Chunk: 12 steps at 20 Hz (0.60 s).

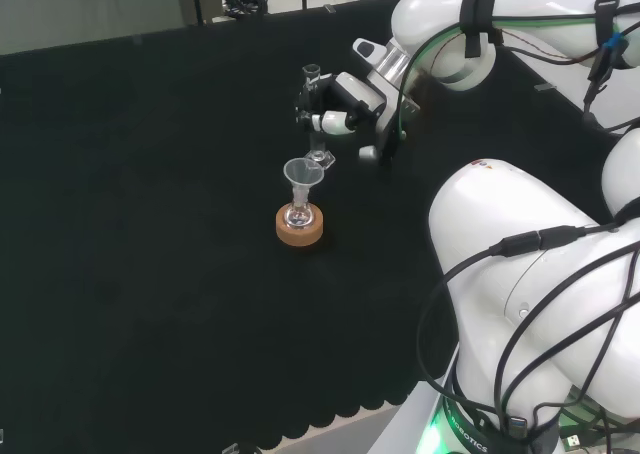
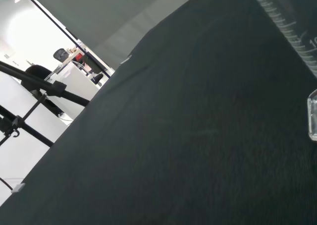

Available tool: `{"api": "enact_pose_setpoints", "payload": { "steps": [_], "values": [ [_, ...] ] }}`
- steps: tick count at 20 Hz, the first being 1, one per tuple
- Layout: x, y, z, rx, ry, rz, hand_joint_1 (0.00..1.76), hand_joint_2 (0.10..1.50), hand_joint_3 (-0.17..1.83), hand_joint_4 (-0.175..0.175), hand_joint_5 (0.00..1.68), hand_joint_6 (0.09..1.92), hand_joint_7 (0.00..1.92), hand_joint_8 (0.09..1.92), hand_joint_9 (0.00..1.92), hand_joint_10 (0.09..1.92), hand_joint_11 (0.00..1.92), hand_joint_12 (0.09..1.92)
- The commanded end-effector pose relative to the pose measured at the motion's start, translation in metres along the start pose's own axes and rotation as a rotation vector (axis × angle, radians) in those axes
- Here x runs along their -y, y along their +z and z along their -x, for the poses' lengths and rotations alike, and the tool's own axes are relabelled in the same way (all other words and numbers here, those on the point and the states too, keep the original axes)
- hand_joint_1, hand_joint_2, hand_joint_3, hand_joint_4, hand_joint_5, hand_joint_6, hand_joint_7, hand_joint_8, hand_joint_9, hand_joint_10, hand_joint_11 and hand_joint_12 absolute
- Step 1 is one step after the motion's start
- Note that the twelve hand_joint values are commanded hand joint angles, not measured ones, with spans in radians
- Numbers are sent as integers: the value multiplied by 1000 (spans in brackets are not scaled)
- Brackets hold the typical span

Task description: Put the graduated cylinder back on the table.

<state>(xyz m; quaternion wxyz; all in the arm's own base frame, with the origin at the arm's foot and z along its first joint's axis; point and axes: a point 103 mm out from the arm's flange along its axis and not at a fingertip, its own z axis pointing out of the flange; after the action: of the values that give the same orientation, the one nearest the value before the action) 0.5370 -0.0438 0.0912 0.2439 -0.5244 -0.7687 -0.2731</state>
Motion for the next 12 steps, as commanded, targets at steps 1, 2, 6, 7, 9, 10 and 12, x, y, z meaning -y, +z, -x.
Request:
{"api": "enact_pose_setpoints", "payload": {
  "steps": [1, 2, 6, 7, 9, 10, 12],
  "values": [
    [1, 7, -1, 15, -6, -10, 1116, 1155, 7, -122, 905, 1124, 936, 533, 1250, 87, 1023, 909],
    [1, 8, -1, 15, -5, -14, 1115, 1156, 6, -121, 903, 1127, 928, 538, 1247, 87, 1018, 914],
    [5, 7, 2, -5, -5, -24, 1086, 1162, 3, -65, 890, 1143, 854, 579, 1218, 87, 939, 980],
    [5, 6, 3, -12, -6, -25, 1071, 1165, 2, -39, 882, 1153, 826, 586, 1203, 87, 902, 1010],
    [6, 5, 2, -10, -8, -29, 1047, 1135, -20, -12, 822, 919, 766, 581, 1157, 87, 823, 1063],
    [7, 4, 2, -14, -8, -31, 1035, 1123, -34, -7, 806, 826, 745, 575, 1135, 87, 786, 1086],
    [8, 3, 2, -13, -8, -37, 1005, 1098, -77, -6, 761, 729, 701, 565, 1082, 87, 696, 1138]
  ]
}}
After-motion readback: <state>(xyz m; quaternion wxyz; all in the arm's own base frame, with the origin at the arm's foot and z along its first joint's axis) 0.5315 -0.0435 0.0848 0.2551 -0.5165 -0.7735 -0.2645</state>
